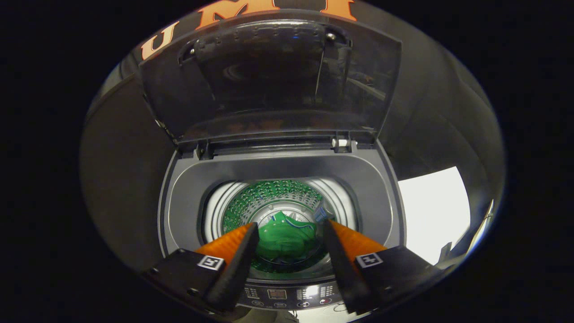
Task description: Put the clothes into the washing machine and then close the washing machine lid.
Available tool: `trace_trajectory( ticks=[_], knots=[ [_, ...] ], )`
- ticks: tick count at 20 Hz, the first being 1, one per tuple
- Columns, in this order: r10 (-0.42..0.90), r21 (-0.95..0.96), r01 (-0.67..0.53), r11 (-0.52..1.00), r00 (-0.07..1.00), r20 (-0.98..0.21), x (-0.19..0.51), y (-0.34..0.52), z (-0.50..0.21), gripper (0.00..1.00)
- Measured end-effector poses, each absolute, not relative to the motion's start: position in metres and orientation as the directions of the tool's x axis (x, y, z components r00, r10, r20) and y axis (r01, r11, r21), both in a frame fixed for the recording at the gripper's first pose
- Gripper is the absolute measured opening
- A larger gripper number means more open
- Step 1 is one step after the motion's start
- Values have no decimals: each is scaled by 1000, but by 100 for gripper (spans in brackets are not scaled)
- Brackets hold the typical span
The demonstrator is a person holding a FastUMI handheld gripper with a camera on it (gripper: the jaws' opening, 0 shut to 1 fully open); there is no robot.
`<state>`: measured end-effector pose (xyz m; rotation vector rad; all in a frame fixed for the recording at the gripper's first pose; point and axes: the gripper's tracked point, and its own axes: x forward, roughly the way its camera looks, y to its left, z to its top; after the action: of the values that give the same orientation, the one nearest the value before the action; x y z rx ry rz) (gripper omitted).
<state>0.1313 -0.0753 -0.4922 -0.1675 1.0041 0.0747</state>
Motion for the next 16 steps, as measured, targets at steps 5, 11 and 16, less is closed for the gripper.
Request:
trace_trajectory(
  ticks=[5, 11, 16],
  knots=[
    [-46, -148, -126, 981, 588, -807, 137, -90, -463, 100],
    [-27, -135, -118, 984, 646, -763, 146, -88, -417, 100],
    [-8, -135, -122, 983, 708, -706, 157, -82, -362, 99]
  ],
)
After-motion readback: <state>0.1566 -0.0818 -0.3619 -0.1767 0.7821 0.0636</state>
